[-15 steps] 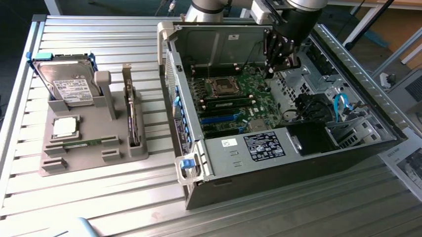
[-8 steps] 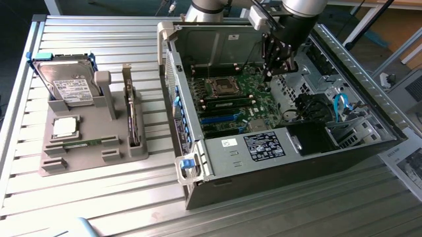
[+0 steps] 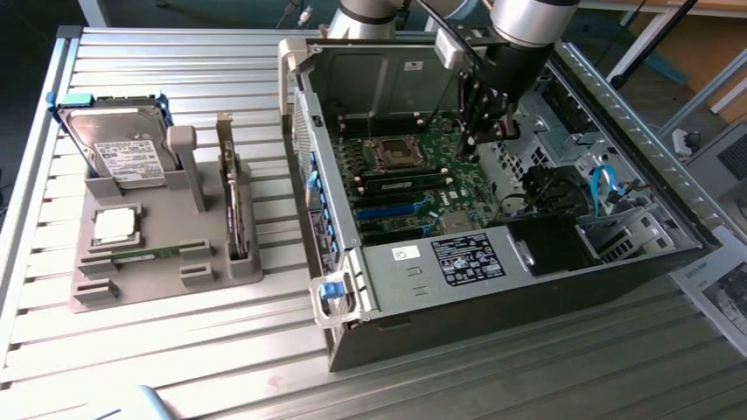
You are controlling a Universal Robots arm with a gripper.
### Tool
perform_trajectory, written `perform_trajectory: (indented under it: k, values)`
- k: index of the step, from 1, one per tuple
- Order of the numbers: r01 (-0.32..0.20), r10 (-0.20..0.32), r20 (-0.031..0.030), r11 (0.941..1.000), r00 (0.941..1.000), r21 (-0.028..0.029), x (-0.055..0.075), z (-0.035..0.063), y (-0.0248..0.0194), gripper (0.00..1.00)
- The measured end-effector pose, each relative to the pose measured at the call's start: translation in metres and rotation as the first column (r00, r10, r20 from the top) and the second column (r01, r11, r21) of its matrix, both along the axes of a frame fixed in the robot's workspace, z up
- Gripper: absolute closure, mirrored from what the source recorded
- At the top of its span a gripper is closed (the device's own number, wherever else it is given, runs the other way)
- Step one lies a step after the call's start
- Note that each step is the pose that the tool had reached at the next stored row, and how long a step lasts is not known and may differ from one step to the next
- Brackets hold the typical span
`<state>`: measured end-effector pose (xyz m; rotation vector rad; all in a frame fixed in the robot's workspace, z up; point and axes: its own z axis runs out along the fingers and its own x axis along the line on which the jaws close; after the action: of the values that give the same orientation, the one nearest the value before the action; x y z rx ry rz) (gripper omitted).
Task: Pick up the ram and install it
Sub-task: 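Press down the ram until it locks into place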
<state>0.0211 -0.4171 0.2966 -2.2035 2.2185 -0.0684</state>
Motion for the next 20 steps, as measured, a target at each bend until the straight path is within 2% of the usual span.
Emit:
perform_trajectory:
  k: [2, 7, 10, 13, 18, 20]
  values:
    - [0.000, 0.000, -0.0001, 1.0000, 1.0000, 0.0000, 0.0000, -0.0029, 0.0000, 0.89]
    - [0.000, 0.000, -0.0008, 1.0000, 1.0000, 0.0002, 0.0000, -0.0030, 0.0000, 0.89]
    - [0.000, 0.000, -0.0088, 1.0000, 1.0000, 0.0005, 0.0010, -0.0031, -0.0002, 0.89]
    - [0.000, 0.000, -0.0127, 1.0000, 0.9999, 0.0007, 0.0017, -0.0031, -0.0006, 0.89]
    - [0.000, 0.000, -0.0135, 1.0000, 0.9999, 0.0009, 0.0017, -0.0040, -0.0008, 0.89]
    - [0.000, 0.000, -0.0136, 1.0000, 0.9999, 0.0008, 0.0017, -0.0094, -0.0008, 0.89]
